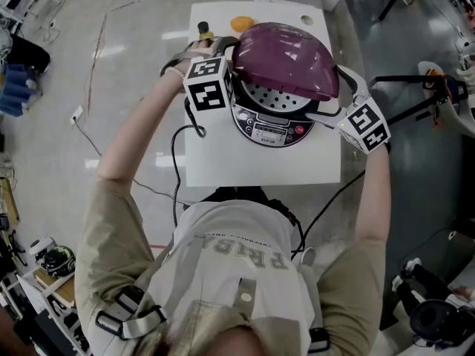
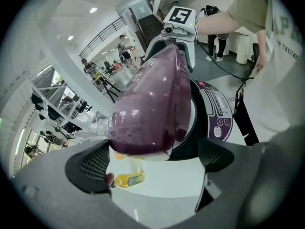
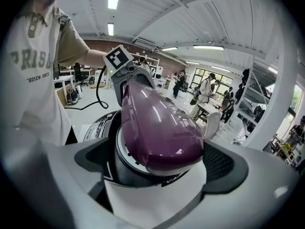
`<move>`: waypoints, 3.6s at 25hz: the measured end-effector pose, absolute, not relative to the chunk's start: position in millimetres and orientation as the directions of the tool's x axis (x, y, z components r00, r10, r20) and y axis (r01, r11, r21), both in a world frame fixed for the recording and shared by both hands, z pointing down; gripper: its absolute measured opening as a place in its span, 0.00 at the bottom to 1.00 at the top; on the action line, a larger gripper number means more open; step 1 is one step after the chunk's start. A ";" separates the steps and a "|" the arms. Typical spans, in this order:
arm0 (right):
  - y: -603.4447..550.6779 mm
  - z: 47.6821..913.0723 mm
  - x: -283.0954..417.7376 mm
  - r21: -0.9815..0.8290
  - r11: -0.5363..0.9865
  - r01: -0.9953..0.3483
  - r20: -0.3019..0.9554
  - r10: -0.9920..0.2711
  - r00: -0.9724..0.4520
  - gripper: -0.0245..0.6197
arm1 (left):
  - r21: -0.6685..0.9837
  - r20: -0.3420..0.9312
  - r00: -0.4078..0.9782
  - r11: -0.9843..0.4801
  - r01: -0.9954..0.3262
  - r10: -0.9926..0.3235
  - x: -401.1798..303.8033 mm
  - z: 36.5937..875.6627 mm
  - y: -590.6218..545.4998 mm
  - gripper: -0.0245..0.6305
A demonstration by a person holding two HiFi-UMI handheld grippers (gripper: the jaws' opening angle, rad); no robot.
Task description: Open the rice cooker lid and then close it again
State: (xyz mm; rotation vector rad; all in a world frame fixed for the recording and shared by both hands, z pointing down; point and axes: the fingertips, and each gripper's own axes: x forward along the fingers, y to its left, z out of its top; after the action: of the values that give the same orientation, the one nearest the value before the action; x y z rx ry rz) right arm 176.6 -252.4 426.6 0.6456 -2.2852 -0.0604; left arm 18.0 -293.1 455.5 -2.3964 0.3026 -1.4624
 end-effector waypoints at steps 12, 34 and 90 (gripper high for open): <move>-232.0 439.7 177.4 0.210 0.906 -0.367 0.726 -0.396 -0.563 0.94 | -0.344 0.873 0.392 -0.936 0.072 -0.290 11.0 467.6 -277.5 0.95; -198.1 462.9 176.2 0.137 0.966 -0.219 0.839 -0.231 -0.493 0.94 | -0.284 0.934 0.278 -0.940 0.191 -0.225 1.0 490.8 -256.6 0.95; -176.0 503.4 179.0 0.060 0.992 -0.110 0.919 -0.098 -0.382 0.94 | -0.255 0.966 0.126 -0.906 0.338 -0.225 -11.0 529.3 -238.6 0.95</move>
State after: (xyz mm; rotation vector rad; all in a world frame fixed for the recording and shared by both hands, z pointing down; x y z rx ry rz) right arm 179.0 -176.0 503.4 0.1481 -1.9657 0.0125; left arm -11.0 -238.6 529.3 -1.9963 -0.1091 -1.8316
